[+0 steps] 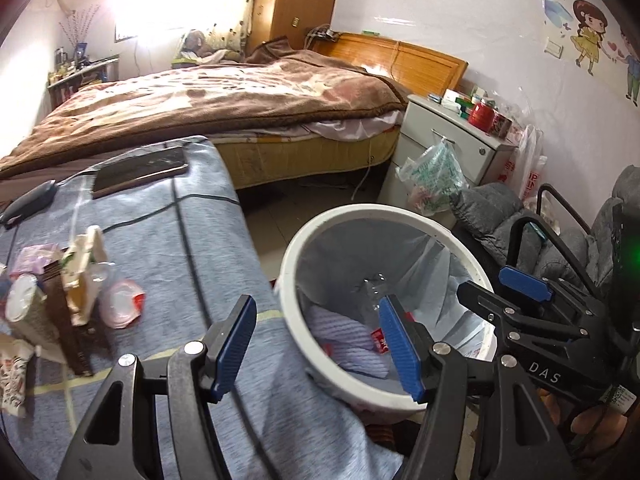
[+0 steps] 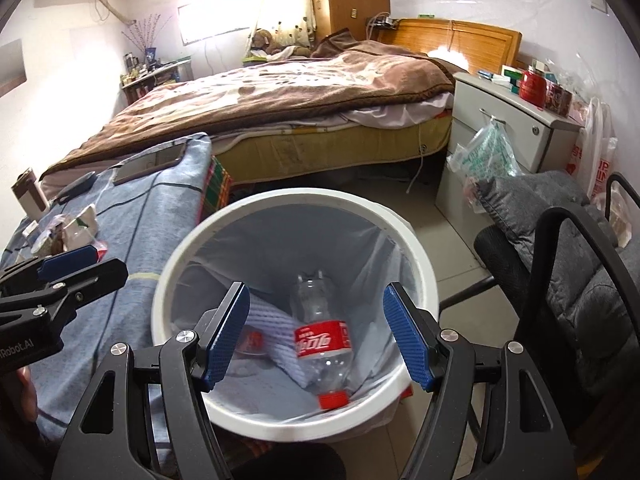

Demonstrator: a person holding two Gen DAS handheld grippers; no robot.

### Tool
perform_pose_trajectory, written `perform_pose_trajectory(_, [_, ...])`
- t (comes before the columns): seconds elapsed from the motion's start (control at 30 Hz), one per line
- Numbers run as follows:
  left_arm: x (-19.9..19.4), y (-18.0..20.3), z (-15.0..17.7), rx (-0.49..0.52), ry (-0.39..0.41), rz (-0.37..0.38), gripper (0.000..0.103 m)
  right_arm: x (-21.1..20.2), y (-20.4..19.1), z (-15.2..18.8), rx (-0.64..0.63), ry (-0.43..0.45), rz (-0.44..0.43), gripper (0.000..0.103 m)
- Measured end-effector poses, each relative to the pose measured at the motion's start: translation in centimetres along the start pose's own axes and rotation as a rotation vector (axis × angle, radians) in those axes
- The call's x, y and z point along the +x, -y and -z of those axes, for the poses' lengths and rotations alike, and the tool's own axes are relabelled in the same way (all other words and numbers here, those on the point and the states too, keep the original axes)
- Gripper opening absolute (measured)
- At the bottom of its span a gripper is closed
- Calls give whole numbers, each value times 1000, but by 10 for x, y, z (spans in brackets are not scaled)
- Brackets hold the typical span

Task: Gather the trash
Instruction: 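Move both open grippers back to the trash pile, then grasp the patterned paper cup with the left gripper while the right grasps the brown wrapper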

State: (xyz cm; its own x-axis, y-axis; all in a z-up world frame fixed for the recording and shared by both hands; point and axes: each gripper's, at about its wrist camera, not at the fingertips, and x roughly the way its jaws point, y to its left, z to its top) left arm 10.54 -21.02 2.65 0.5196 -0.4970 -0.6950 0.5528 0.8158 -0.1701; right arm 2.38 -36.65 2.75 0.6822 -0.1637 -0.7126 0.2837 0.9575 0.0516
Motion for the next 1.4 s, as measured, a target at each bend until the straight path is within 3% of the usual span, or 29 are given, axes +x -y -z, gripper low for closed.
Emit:
perform_pose_trajectory(0.4, [-42,-46,16,-66,61,-73,66,-8,-44,1,-46,37,-71,71])
perform_pose_trajectory(0.87, [-82,-120,49,-187,104,-229,66,-3,-101,2,-133,35,-184,71])
perform_pose_trajectory(1.0, [-97,-144,62,-210,118,-303,66,-2,-121,4,-171,30,-216,71])
perform_pose_trajectory(1.4, [-107,-212,92,-327,77,-413,67,11,-173,6,-252,-10,-293,71])
